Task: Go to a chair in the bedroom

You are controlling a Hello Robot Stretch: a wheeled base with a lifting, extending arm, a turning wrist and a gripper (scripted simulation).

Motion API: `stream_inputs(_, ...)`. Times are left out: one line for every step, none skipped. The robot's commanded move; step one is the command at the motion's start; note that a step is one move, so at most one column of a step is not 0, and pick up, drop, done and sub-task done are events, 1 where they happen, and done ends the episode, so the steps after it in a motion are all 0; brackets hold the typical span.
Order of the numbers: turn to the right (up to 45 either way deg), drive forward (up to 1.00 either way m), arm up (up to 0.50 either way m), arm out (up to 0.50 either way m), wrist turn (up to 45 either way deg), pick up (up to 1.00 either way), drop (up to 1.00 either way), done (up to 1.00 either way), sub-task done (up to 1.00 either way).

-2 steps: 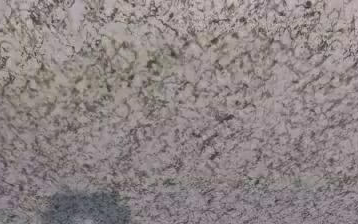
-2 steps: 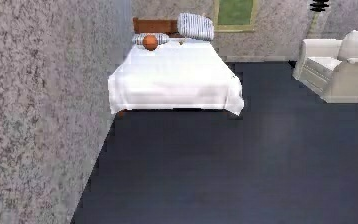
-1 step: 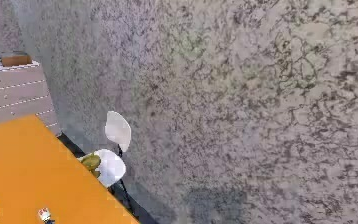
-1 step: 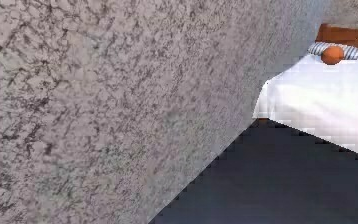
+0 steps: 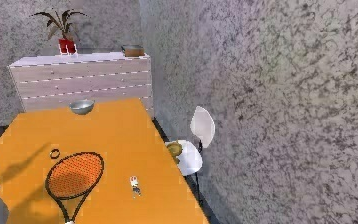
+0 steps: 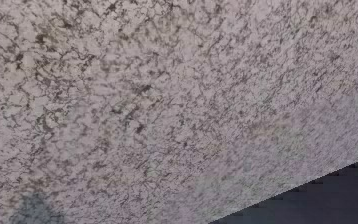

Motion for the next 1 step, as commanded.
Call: stream_inputs(0.0,0.00,0.00,0.00,0.0,0.00,0.00,1.00,0.00)
